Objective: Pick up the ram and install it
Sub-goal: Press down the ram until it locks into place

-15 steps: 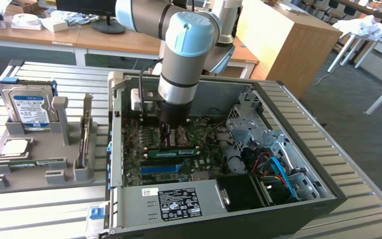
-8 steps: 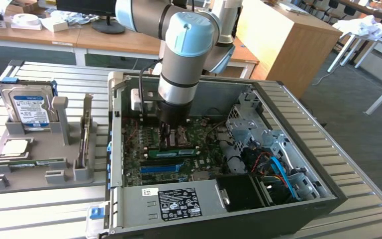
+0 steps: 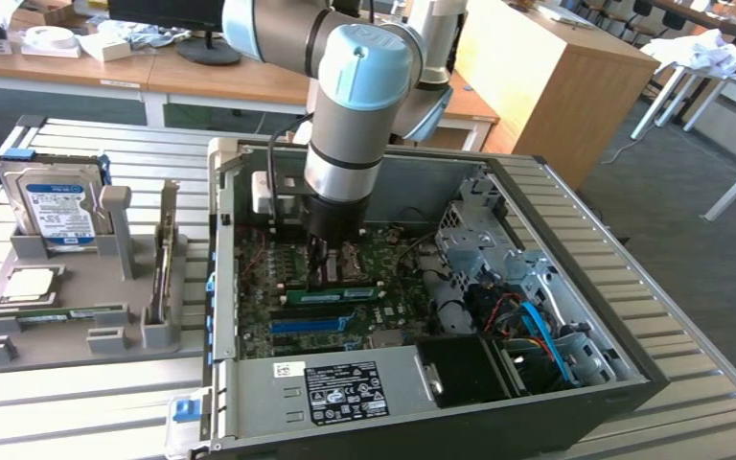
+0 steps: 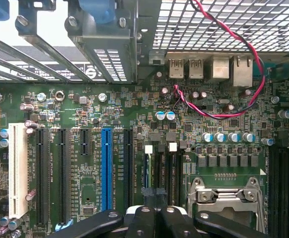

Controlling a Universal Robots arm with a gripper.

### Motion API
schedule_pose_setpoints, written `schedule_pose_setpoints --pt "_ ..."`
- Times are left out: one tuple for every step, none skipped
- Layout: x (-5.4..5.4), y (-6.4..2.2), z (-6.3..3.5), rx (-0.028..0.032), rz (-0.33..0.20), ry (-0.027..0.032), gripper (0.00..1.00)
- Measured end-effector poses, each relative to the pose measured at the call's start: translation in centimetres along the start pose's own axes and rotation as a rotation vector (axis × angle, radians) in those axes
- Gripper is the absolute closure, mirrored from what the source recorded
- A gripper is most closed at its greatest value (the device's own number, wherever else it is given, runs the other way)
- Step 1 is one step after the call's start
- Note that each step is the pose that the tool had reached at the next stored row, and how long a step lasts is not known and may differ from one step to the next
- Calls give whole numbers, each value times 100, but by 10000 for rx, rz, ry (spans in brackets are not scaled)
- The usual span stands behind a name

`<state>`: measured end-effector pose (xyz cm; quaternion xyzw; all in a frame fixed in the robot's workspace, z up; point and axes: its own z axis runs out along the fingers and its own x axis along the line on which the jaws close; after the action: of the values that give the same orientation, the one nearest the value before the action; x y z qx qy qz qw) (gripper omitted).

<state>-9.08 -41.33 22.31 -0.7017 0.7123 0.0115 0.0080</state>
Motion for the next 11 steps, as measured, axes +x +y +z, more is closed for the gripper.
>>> schedule_pose_setpoints --pt "0 0 0 0 0 -1 90" --pt "0 0 3 0 -1 -2 90" --pt "1 0 7 1 0 0 90" --pt "1 0 8 2 0 3 90" --pt "1 0 8 2 -1 3 90" --pt "1 0 8 2 -1 3 90" --pt "1 0 9 3 0 1 90" --pt "1 0 10 4 -1 -1 90" --pt "0 0 10 4 0 -1 90" --pt "0 0 9 5 -1 -3 90" --pt "0 0 6 6 0 -6 90"
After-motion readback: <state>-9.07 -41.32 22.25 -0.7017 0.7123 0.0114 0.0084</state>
